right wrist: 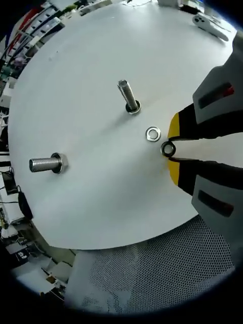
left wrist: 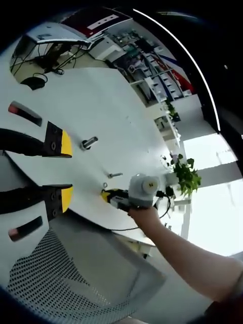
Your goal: Place the washer onto the threaded stud by aligning its center hole with the stud, sliding it down to the base, and recovering from edge contact or off-axis alignment until the washer reaches the visible bottom stop.
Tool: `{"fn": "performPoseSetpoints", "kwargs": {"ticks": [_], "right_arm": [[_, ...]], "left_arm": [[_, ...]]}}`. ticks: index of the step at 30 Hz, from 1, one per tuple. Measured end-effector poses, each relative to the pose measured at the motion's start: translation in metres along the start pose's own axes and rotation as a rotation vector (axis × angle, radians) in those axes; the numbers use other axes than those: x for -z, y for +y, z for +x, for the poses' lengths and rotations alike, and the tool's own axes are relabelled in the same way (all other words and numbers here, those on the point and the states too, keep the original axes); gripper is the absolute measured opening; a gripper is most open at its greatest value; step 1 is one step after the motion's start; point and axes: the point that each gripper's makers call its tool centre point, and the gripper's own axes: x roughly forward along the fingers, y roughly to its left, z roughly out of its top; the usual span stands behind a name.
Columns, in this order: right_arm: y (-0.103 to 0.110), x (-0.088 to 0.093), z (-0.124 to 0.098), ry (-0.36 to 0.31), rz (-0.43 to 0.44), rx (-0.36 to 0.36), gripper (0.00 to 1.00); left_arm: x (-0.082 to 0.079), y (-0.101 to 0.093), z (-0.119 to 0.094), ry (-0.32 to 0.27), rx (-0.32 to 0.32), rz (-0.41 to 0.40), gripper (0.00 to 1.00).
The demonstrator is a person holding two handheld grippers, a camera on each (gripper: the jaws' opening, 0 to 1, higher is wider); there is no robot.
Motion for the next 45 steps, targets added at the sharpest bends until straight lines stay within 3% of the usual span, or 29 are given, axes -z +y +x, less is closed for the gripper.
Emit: {"fn": "performPoseSetpoints", "kwargs": {"ticks": [7,11,15,20,24,34,39,45], "right_arm": [[-0.001,-0.003,0.001,0.054,-0.011,-0.019,0.15],[-0.005,-0.003,0.002,0.089,-0.054,-0.003,0.08],[0.001,-0.003,0.002,0.127,-0.042,-0.032,0.13],[0.004,-0.002,0.001,0.1,-0.049,-0.011,0.17],[0.002,-0.011,0.002,0.017,-0.01,0.002,0.17],[0.0,-0.025,0.005,-0.027,0.039,0.006,0.22],[0.001,-0.028,0.007,-0.006,0.019,0.008,0.23],[0.003,-0.027,0.008,0.074,-0.055,-0.005,0.22]], "left_arm": [[0.001,0.001,-0.001,0.001,-0.007,-0.002,0.19],[0.001,0.001,0.0,0.004,-0.005,0.001,0.19],[0.001,0.002,-0.001,0.001,-0.009,-0.003,0.19],[0.0,0.001,0.0,0.0,-0.006,0.001,0.18],[0.0,0.001,-0.001,-0.003,-0.005,0.003,0.18],[-0.002,0.001,-0.001,-0.009,-0.004,0.005,0.18],[-0.003,0.002,-0.002,-0.017,-0.01,0.003,0.18],[-0.003,0.002,-0.001,-0.014,-0.007,0.003,0.18]]}}
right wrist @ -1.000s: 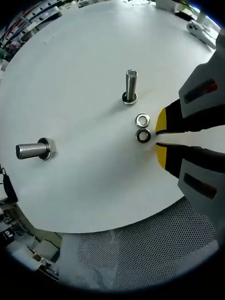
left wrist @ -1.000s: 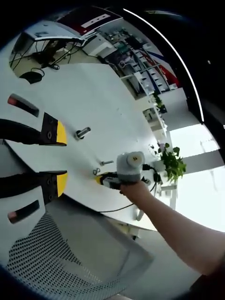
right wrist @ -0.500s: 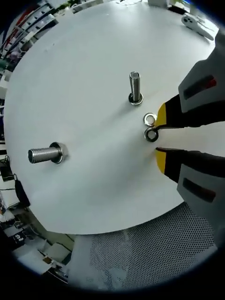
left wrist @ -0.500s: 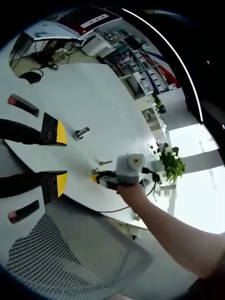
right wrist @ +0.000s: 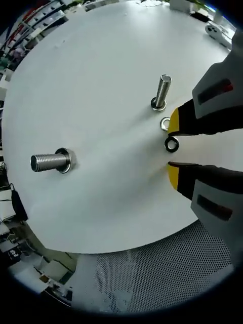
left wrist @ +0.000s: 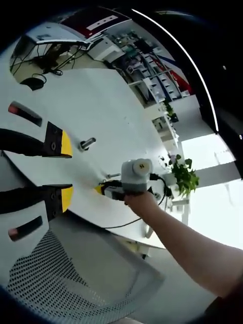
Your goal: Place the washer onto the threaded stud by aligning its center hole with the stud, sliding it down to the base, and recovering from edge contact or off-axis alignment until the washer reaches the visible bottom stop.
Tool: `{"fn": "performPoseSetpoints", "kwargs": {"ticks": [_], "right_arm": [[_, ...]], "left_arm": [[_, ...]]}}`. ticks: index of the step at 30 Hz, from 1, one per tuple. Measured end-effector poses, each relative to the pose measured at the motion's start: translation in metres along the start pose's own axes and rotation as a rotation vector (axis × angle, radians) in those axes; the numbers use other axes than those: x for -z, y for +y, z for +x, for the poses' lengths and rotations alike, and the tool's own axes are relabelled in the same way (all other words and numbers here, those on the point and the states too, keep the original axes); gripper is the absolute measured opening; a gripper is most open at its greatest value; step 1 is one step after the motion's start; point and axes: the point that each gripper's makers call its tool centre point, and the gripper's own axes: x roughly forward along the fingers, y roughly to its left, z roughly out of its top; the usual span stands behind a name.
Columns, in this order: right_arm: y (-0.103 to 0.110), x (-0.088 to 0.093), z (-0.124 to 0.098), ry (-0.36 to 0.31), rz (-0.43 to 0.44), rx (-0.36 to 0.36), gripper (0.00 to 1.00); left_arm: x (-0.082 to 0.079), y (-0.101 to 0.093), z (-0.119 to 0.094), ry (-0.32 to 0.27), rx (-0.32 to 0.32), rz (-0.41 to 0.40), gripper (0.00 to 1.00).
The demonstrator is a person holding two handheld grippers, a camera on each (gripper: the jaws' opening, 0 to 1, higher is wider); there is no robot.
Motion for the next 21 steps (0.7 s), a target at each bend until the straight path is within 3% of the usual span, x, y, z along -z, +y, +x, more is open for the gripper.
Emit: {"fn": "performPoseSetpoints", "kwargs": {"ticks": [9,15,19,21], "right_arm": [[-0.0033,0.0034,0.0,0.085,-0.115,-0.009,0.15],[-0.003,0.0026,0.0013,0.141,-0.129,-0.002,0.15],[-0.0027,0.0028,0.0012,0.168,-0.106,0.023,0.15],[-0.0037,0.0031,0.0008,0.135,-0.029,0.026,0.15]], "left_arm": [[0.0003,0.0003,0.0,0.0,-0.002,0.0,0.18],[0.0002,0.0003,-0.0001,0.001,-0.002,0.0,0.18],[0.0002,0.0004,-0.0001,0.001,-0.002,0.0,0.18],[0.0004,0.0006,-0.0001,0.002,-0.002,0.0,0.18]]}}
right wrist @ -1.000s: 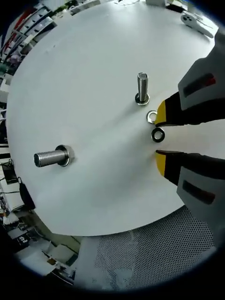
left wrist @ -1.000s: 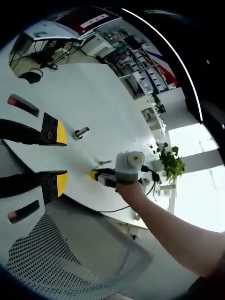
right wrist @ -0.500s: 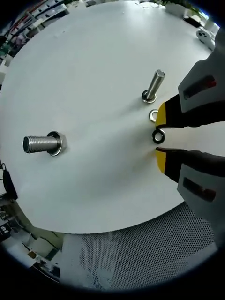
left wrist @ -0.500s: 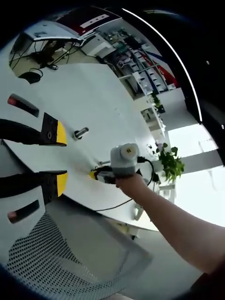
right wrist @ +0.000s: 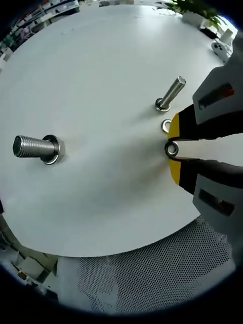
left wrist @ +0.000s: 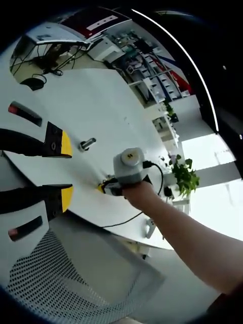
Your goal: Place the washer onto the threaded stud by aligning its center hole with the stud, sliding it down to the base, and recovering from edge contact or off-axis alignment until the washer reaches the visible bottom stop.
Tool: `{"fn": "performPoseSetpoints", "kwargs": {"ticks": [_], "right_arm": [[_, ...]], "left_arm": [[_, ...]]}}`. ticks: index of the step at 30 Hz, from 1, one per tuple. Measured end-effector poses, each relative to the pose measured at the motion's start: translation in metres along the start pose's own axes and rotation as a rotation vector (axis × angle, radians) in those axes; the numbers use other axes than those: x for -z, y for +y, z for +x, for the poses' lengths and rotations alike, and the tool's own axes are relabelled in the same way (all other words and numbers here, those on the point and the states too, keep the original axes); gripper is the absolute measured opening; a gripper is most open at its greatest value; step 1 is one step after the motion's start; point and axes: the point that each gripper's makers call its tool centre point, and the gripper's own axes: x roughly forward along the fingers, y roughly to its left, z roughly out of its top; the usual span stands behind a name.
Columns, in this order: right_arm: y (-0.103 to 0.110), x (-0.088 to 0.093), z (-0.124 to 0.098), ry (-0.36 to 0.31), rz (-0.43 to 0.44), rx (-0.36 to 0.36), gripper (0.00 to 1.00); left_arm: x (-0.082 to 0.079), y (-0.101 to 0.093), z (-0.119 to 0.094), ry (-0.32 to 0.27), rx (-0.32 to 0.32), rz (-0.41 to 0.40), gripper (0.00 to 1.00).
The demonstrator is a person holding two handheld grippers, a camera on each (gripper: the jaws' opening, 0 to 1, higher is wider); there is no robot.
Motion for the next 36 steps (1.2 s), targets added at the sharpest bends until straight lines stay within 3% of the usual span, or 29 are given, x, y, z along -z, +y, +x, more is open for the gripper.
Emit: {"fn": "performPoseSetpoints", "kwargs": {"ticks": [5,8,17,20,22,28,36], "right_arm": [[-0.002,-0.001,-0.001,-0.131,0.085,-0.028,0.14],[-0.002,0.001,-0.002,-0.177,0.117,-0.017,0.14],[0.002,0.011,-0.004,-0.231,0.119,0.001,0.14],[0.002,0.019,-0.005,-0.22,0.213,-0.036,0.13],[-0.001,0.02,-0.008,-0.251,0.26,-0.033,0.13],[-0.016,0.023,-0.021,-0.299,0.291,-0.006,0.14],[-0.032,0.013,-0.041,-0.377,0.352,0.003,0.14]], "left_arm": [[0.0,0.0,0.0,0.001,0.0,0.001,0.18],[0.0,0.0,0.0,0.001,0.0,0.001,0.18],[0.002,-0.001,0.0,0.009,0.004,0.004,0.18],[0.002,-0.001,0.0,0.009,0.004,0.004,0.18],[0.002,-0.001,0.0,0.009,0.005,0.005,0.18],[0.002,0.0,0.0,0.008,-0.001,0.004,0.18],[0.002,-0.001,0.001,0.009,0.0,0.005,0.18]]}}
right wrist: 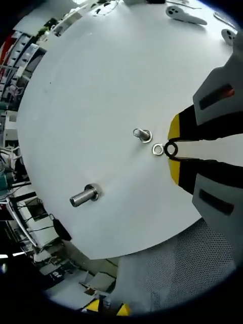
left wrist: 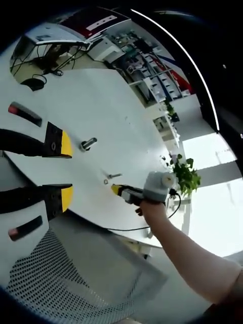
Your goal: Place the washer onto the threaded stud by aligning its center hole with the stud, sliding it down to the base, and recovering from edge contact or off-axis alignment until the washer reaches the visible bottom stop.
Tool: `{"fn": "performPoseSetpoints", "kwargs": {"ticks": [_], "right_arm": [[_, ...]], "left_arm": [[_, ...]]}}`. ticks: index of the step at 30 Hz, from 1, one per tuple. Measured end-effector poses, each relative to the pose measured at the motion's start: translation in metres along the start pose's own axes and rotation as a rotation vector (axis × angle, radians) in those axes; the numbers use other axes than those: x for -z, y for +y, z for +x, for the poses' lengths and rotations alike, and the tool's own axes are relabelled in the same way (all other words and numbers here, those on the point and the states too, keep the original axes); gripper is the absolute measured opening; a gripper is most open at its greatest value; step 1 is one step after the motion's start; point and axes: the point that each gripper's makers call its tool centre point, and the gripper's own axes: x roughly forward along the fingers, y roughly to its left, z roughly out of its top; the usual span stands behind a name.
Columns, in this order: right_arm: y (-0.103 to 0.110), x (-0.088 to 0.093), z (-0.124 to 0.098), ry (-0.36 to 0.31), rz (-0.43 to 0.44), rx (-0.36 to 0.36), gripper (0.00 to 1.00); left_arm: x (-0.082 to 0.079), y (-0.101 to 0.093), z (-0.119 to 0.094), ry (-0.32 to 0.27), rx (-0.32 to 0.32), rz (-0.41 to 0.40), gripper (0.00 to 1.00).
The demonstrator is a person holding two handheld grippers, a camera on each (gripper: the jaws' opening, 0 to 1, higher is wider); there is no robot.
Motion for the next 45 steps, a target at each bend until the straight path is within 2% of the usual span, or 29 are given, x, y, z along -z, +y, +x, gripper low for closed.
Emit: {"fn": "performPoseSetpoints", "kwargs": {"ticks": [7,11,16,24,45], "right_arm": [[-0.009,-0.016,-0.012,-0.039,-0.058,0.038,0.14],[-0.014,-0.024,-0.016,-0.067,-0.064,0.047,0.14],[-0.017,-0.026,-0.018,-0.063,-0.091,0.059,0.14],[-0.014,-0.04,-0.018,-0.087,-0.129,0.051,0.14],[-0.013,-0.04,-0.003,-0.029,-0.157,0.038,0.14]], "left_arm": [[0.001,-0.001,0.0,0.005,0.003,0.004,0.18],[0.0,0.0,0.0,0.001,0.001,0.001,0.18],[0.001,0.001,0.0,0.002,-0.005,-0.005,0.18],[0.002,-0.002,0.001,0.012,0.011,0.004,0.18],[0.004,-0.006,0.002,0.02,0.031,0.007,0.17]]}}
